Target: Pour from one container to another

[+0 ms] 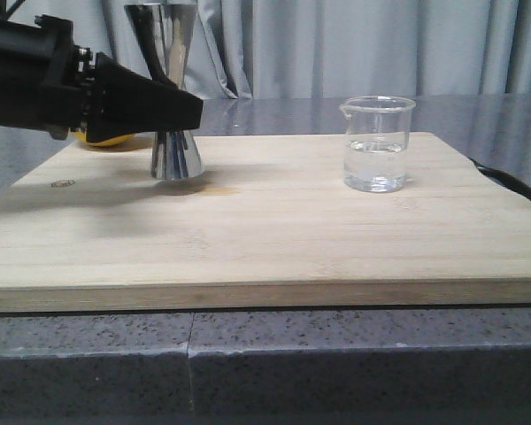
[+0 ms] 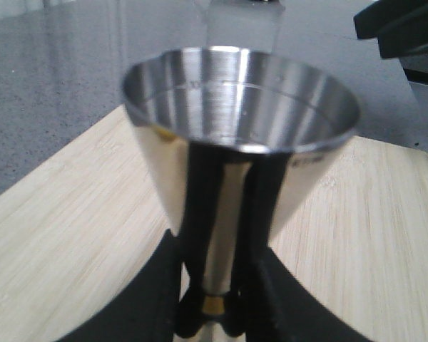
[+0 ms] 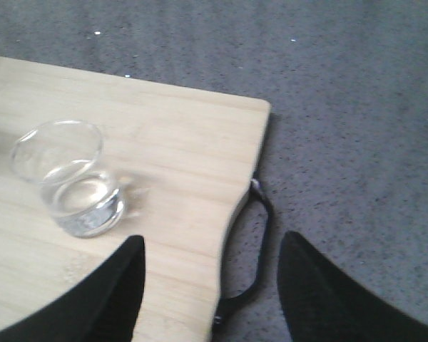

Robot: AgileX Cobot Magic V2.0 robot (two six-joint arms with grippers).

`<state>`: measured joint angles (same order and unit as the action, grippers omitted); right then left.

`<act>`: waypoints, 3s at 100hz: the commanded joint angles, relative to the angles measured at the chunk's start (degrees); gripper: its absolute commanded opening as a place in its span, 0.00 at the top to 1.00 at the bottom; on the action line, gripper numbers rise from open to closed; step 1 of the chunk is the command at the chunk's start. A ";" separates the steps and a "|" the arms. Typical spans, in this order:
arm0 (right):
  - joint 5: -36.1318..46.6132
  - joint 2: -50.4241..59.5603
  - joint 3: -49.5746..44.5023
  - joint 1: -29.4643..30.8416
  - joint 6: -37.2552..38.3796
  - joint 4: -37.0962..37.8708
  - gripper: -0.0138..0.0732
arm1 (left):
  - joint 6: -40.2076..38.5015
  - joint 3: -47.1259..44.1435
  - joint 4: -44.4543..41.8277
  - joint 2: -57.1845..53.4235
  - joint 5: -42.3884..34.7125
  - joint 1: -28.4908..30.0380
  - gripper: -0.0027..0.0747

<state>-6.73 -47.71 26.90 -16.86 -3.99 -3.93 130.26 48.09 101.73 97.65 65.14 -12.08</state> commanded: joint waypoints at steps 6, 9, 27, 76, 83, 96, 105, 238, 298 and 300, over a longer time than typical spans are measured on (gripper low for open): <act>11.43 -0.17 -2.16 -3.79 -0.46 0.75 0.41 | 0.00 2.39 4.15 -4.62 8.38 -0.47 0.99; 13.33 -0.27 -3.14 -4.54 -0.46 0.75 0.41 | -0.09 2.54 4.15 -4.88 8.38 -0.47 0.99; 21.16 -2.06 -7.08 -6.86 -0.46 0.84 0.41 | -0.36 3.27 4.15 -5.91 8.38 -0.47 0.99; 46.03 -18.80 -9.34 -11.76 -0.35 3.35 0.26 | -0.45 3.27 4.15 -5.91 8.38 -0.47 0.99; 48.64 -21.25 -9.34 -12.12 -0.35 3.35 0.26 | -0.45 3.27 4.15 -5.91 8.38 -0.47 0.99; 53.29 -24.84 -9.34 -12.22 -0.35 3.46 0.26 | -0.45 3.27 4.15 -5.91 8.38 -0.47 0.99; 55.76 -26.50 -9.34 -12.22 -0.35 3.46 0.26 | -0.45 3.27 4.15 -5.91 8.38 -0.47 0.99; 60.19 -37.33 -0.76 -12.22 -0.35 3.46 0.44 | -0.45 3.27 4.15 -5.91 8.13 -0.47 0.99; 60.33 -37.33 -0.76 -12.35 -0.35 4.24 0.62 | -0.45 3.27 4.15 -5.91 8.01 -0.47 0.99; 60.37 -37.33 -0.76 -12.35 -0.35 4.24 0.63 | -0.45 3.27 4.15 -5.91 8.01 -0.47 0.99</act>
<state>48.42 -86.34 24.75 -29.04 -4.08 0.00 130.26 49.75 101.29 94.33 66.07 -12.08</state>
